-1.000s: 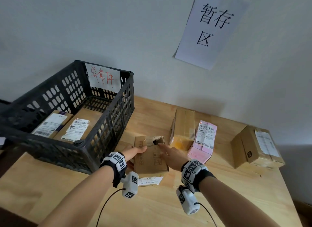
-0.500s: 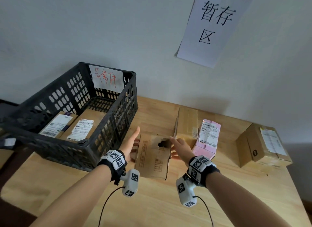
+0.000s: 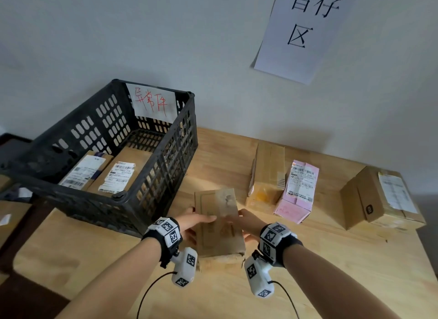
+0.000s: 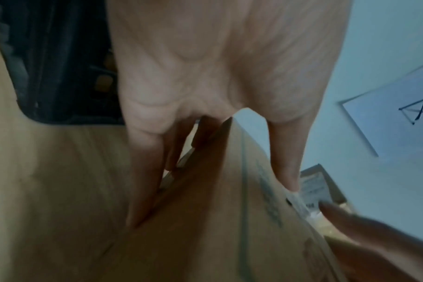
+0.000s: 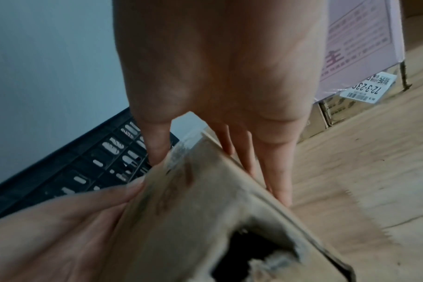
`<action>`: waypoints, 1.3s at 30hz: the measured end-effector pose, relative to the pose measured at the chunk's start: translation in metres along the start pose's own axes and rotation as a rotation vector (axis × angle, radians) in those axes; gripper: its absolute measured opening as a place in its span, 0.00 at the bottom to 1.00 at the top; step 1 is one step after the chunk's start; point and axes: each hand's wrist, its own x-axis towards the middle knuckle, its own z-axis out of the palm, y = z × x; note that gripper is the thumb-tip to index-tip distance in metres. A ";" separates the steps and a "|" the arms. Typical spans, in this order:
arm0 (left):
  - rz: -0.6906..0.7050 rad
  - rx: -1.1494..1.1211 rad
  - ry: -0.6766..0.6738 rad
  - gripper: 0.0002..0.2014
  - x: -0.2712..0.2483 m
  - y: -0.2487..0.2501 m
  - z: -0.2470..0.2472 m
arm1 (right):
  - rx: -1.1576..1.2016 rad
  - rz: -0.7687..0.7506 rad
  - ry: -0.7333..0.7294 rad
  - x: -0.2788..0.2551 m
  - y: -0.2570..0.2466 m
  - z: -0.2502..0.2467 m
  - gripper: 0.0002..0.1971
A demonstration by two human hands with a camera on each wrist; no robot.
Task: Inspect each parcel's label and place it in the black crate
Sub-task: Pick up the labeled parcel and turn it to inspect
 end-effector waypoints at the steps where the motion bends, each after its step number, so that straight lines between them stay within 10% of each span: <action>1: 0.005 0.022 0.024 0.42 0.004 -0.002 0.003 | -0.055 -0.001 0.009 -0.001 0.000 0.003 0.33; 10: -0.027 0.166 0.054 0.53 0.048 0.001 -0.005 | -0.177 0.020 -0.010 0.015 -0.003 -0.008 0.29; 20: -0.039 0.123 0.002 0.20 0.033 0.012 -0.001 | -0.157 0.019 -0.018 0.021 -0.004 -0.008 0.26; 30: -0.025 0.111 0.047 0.41 0.033 0.006 0.003 | -0.009 0.060 -0.017 0.019 -0.005 -0.016 0.29; 39: -0.003 0.122 0.049 0.32 0.030 0.010 0.004 | -0.023 0.108 0.069 0.036 -0.017 -0.011 0.27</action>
